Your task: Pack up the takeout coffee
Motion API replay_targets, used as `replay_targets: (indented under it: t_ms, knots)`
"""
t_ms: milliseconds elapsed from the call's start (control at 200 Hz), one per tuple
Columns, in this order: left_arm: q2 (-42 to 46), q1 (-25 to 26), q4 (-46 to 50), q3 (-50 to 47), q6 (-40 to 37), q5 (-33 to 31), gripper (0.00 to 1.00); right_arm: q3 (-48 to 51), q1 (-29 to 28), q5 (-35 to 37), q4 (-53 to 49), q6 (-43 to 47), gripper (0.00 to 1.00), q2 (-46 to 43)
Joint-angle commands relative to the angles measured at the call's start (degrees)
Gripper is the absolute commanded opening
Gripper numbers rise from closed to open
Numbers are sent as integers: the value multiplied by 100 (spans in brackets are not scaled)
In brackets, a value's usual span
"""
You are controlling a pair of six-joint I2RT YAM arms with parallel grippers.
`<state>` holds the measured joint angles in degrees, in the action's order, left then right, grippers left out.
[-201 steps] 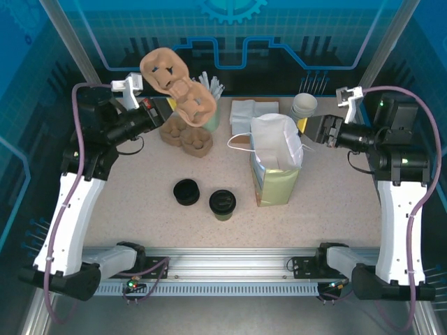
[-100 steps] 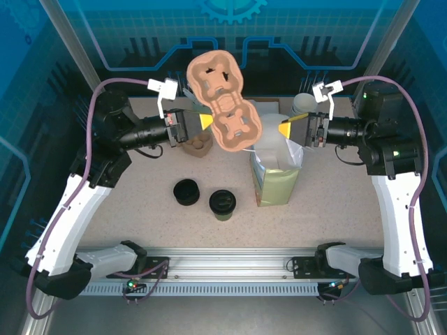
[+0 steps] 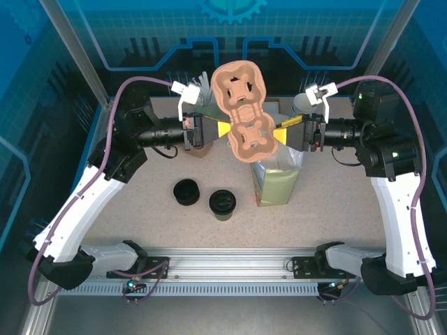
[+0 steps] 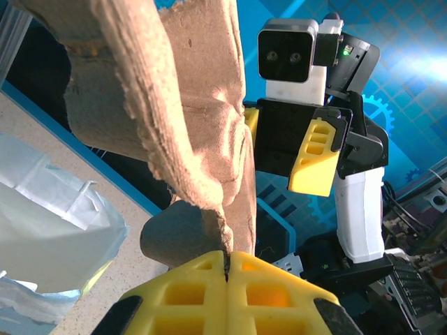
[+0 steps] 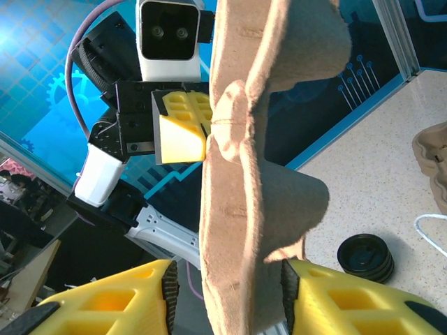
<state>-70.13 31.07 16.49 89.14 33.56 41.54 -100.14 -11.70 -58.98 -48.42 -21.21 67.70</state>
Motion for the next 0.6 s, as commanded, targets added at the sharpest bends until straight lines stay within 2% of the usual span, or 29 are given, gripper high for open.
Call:
replay_targets:
  t_ms: [0, 230, 350, 440, 470, 540, 590]
  knots:
    - [-10, 63, -190, 145, -183, 152, 0, -142, -86, -127, -97, 195, 41, 22]
    - [-85, 91, -172, 222, -182, 133, 0, -86, -113, -135, -176, 276, 27, 23]
    - [-128, 95, -166, 261, -190, 119, 0, -68, -117, -114, -192, 263, 16, 33]
    - [-159, 97, -146, 279, -234, 124, 0, -101, -121, 15, -230, 252, 0, 32]
    - [-159, 100, -129, 279, -275, 102, 0, -139, -113, 112, -291, 259, 0, 39]
    - [-134, 100, 89, 326, -503, -70, 25, -221, -109, 400, -457, 294, 0, 41]
    - [-118, 99, 330, 410, -757, -178, 36, -281, -80, 600, -600, 302, 0, 41]
